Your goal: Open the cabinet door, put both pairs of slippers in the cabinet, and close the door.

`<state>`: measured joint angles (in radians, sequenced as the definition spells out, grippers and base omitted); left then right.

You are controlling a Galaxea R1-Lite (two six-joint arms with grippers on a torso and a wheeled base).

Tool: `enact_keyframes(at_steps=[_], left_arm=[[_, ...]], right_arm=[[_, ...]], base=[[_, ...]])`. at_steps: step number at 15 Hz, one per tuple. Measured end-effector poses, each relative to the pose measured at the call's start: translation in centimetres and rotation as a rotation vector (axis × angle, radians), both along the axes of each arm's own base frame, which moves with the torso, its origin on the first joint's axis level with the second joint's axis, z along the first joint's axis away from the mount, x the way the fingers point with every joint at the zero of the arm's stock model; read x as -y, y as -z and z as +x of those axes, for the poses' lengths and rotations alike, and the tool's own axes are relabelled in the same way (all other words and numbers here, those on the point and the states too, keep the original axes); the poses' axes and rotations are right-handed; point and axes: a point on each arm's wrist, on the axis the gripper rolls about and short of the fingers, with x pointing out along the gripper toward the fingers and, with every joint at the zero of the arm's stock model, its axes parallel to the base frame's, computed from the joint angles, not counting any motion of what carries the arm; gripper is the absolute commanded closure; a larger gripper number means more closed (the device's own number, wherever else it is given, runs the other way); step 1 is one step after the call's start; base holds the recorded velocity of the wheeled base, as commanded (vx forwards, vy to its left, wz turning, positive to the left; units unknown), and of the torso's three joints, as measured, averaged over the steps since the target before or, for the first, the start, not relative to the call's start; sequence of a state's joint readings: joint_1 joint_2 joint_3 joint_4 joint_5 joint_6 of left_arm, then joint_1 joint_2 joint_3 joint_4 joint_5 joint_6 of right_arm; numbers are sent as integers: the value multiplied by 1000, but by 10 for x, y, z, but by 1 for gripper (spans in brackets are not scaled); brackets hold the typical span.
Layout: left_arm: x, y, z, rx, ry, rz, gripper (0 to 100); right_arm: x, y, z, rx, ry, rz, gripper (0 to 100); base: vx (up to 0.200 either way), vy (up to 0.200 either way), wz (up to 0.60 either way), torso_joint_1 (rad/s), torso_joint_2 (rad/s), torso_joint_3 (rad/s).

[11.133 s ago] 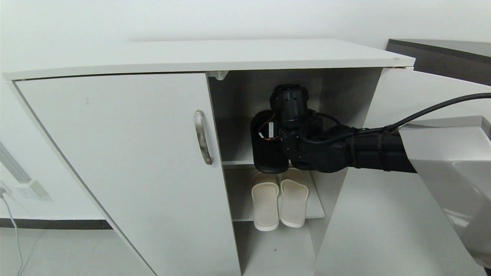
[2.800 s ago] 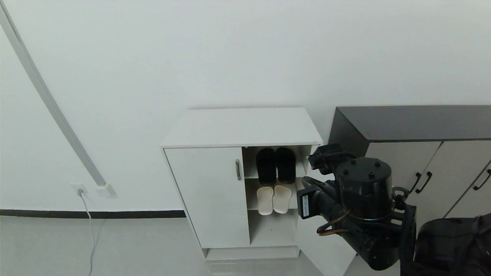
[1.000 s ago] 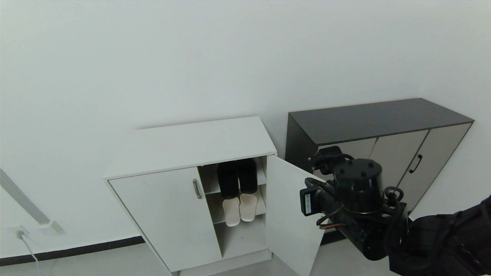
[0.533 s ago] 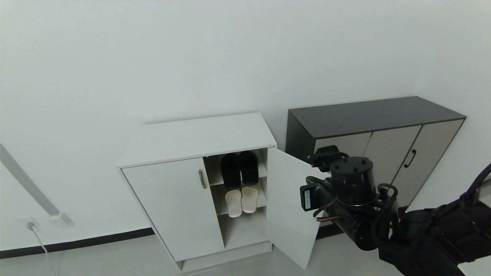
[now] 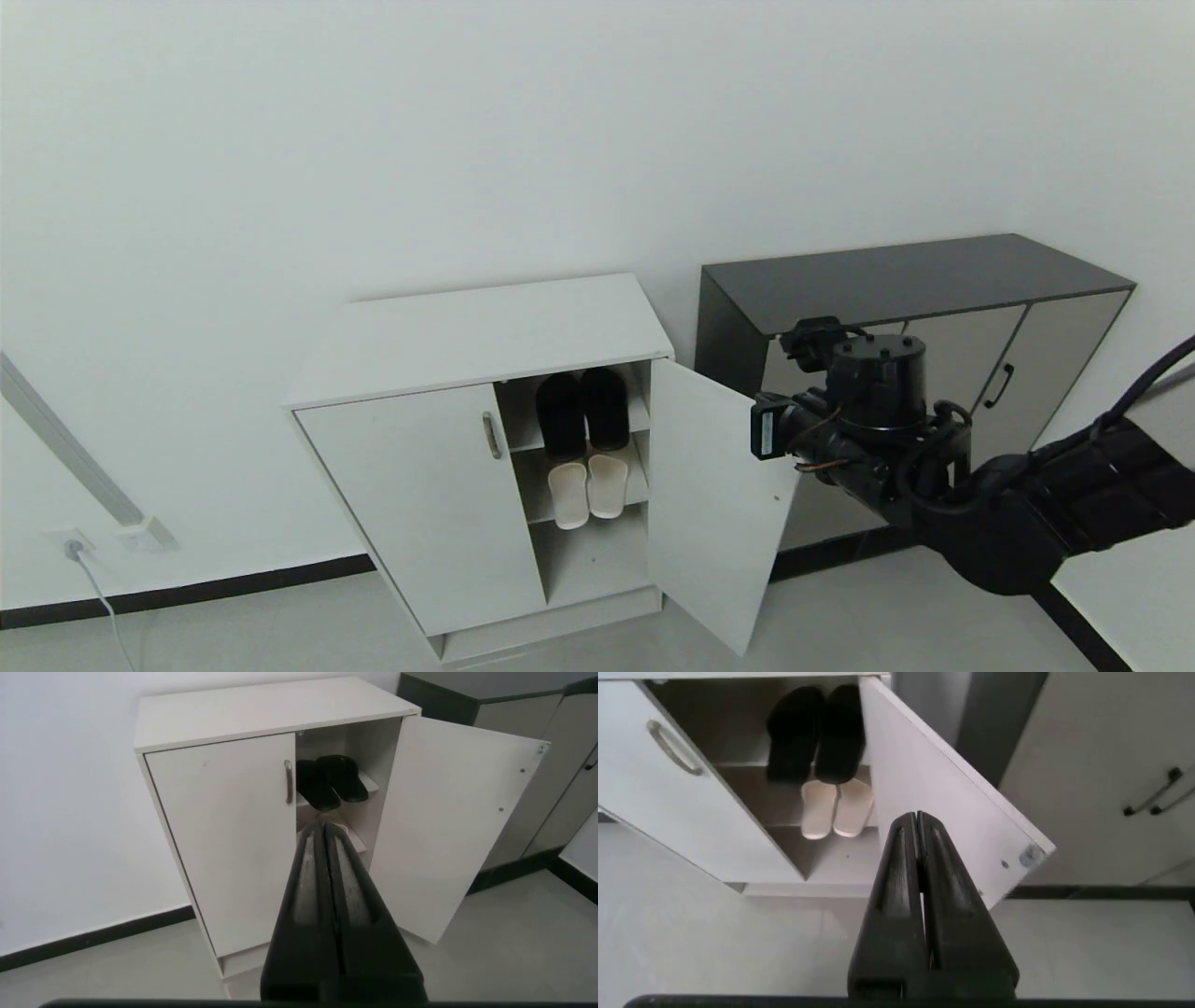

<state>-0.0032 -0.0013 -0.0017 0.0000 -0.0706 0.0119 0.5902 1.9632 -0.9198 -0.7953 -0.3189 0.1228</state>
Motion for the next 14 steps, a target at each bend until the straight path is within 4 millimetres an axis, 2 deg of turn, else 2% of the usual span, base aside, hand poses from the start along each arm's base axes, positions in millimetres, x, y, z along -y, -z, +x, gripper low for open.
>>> enact_keyframes(at_steps=[7,10,14], left_arm=[[0,0,0,0,0,0,100],[0,0,0,0,0,0,100],[0,0,0,0,0,0,100]], right_arm=[[19,12,54,-21,39,20,100],[27,30,81,-36,84,13,100],[37,50,102,-59,124,3,100]], base=[[0,0,0,0,0,0],[0,0,0,0,0,0],[0,0,0,0,0,0]])
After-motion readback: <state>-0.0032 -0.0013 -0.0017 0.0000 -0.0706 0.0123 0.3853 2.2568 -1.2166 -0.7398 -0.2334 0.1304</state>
